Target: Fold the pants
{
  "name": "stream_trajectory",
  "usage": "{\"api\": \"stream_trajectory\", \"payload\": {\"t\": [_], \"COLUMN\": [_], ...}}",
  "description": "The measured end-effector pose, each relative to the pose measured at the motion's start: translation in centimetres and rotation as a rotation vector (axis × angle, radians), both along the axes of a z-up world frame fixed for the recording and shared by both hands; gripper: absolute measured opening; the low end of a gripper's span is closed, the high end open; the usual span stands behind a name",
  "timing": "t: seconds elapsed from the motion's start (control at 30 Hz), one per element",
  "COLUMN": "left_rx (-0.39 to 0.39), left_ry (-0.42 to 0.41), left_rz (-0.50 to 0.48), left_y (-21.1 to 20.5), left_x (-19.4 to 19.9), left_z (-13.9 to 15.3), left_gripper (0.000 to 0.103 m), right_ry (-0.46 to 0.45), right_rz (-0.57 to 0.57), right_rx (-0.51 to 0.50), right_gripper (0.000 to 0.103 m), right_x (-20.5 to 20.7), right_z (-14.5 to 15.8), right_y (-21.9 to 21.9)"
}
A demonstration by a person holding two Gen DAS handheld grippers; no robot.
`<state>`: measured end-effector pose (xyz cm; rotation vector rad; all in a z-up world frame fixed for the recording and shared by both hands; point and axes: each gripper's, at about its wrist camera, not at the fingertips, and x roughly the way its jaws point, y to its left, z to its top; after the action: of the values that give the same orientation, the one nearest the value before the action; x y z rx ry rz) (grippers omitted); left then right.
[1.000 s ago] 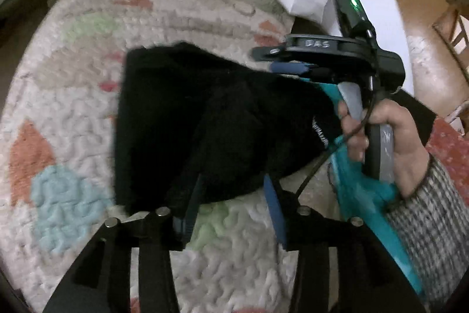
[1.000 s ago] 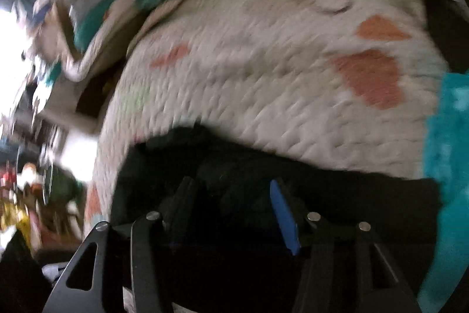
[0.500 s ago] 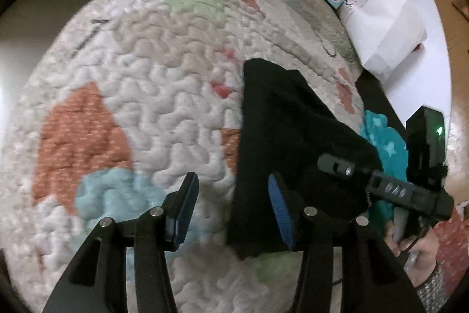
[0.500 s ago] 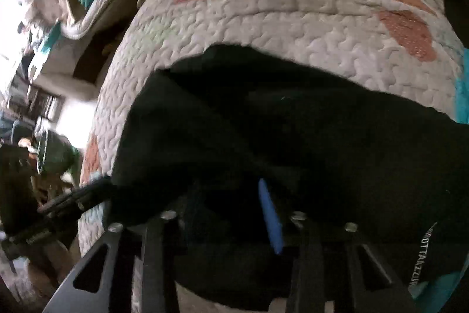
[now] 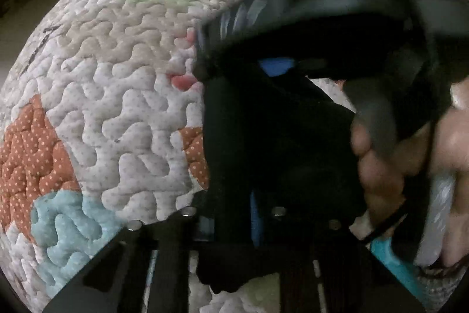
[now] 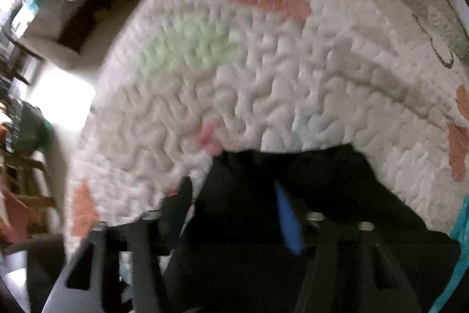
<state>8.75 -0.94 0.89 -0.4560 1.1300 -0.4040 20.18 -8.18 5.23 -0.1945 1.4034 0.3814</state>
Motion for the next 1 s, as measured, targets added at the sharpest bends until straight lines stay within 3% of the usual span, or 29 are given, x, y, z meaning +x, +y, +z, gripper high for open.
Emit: {"api": "stream_trajectory", "payload": {"t": [0.03,0.1,0.27,0.47,0.53,0.6,0.7,0.87,1.0], "left_rx": [0.004,0.01,-0.018,-0.003,0.007,0.012,-0.003,0.005,0.108], "left_ry": [0.0,-0.001,-0.004,-0.009,0.018,0.067,0.089,-0.036,-0.158], "left_rz": [0.001,0.009,0.041,0.148,0.196,0.224,0.255,0.308,0.327], "left_y": [-0.1,0.0,1.9,7.3,9.2,10.2,11.0,12.2,12.0], "left_x": [0.0,0.0,-0.7,-2.1,-2.3,-2.2,-2.6,-4.3,-3.4], "left_z": [0.1,0.6,1.9,2.7,2.2,1.2,0.9,4.0,6.6], "left_gripper": [0.011,0.009,0.008,0.008,0.009,0.018,0.021,0.024,0.035], "right_ry": [0.003,0.011,-0.02,-0.029,-0.009,0.016,0.009,-0.126,-0.205], "right_rz": [-0.001,-0.016,0.011,0.09,0.104,0.087,0.045,-0.061,-0.061], "right_rx": [0.015,0.039,0.071,0.137,0.155,0.165,0.257,0.372,0.282], "right_gripper": [0.026,0.016,0.013,0.013,0.019,0.028,0.038,0.053,0.053], "right_x": [-0.2,-0.2,-1.1,-2.6,-2.8,-2.4,-1.6,-2.0,-5.4], "right_z": [0.2,0.8,2.8,4.4,3.8,3.1,3.5,8.5,9.7], "right_y": [-0.1,-0.5,1.0,6.5,8.7,10.1,9.2,2.1,-3.2]}}
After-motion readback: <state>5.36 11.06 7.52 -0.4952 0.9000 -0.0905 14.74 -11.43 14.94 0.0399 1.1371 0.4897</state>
